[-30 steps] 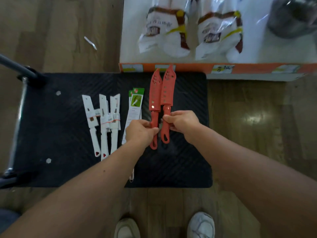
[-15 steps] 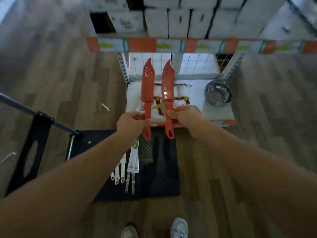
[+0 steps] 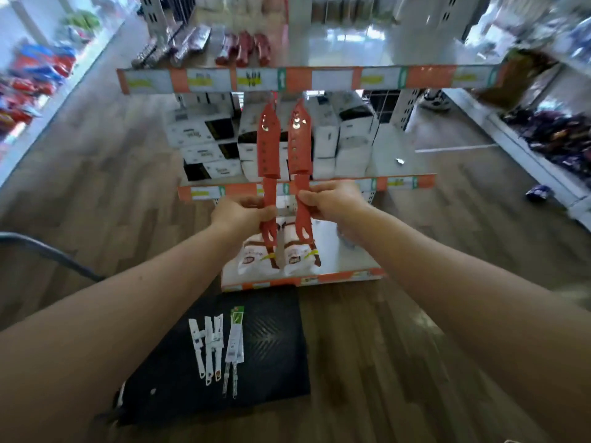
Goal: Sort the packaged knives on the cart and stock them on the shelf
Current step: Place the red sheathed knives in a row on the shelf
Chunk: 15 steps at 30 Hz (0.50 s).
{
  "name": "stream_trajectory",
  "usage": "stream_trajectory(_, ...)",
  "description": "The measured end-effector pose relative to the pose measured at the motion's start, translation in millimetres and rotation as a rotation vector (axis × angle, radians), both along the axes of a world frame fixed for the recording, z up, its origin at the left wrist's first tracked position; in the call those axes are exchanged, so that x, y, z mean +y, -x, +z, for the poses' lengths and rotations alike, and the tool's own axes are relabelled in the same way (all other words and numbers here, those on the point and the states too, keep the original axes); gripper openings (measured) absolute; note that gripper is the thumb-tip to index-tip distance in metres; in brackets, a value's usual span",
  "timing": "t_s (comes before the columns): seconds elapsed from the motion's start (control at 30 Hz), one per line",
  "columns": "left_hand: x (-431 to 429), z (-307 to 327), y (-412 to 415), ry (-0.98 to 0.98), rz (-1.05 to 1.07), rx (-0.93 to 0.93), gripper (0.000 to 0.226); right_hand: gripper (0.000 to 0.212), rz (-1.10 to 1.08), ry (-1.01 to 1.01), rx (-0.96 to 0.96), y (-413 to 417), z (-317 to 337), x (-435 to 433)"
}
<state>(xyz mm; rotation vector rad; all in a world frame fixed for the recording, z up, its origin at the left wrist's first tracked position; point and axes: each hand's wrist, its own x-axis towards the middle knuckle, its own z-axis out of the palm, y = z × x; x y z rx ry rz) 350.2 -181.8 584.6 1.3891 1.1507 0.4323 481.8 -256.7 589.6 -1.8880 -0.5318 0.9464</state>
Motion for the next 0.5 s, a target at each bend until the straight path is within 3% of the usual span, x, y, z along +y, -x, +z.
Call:
stream_trajectory(0.2, -25.6, 57.7, -40.0, -0.048, 0.045, -0.093, 0.015, 0.025, 0.001, -0.088, 0.000, -28.3, 63.6, -30.2)
stream_trajectory(0.33, -33.7, 77.9, -51.8, -0.084, 0.042, -0.100, 0.011, 0.015, 0.021, -0.096, -0.025, -47.7, 86.5, -46.7)
stream_trajectory(0.43, -34.7, 89.7, -57.2, -0.119, 0.022, -0.096, 0.012, 0.032, -0.001, -0.130, 0.013, -60.4, 99.6, -55.4)
stream_trajectory(0.5, -32.0, 95.6, -62.7, -0.121, 0.014, -0.096, 0.012, 0.032, 0.016, -0.117, -0.012, -67.8, 104.1, -59.1)
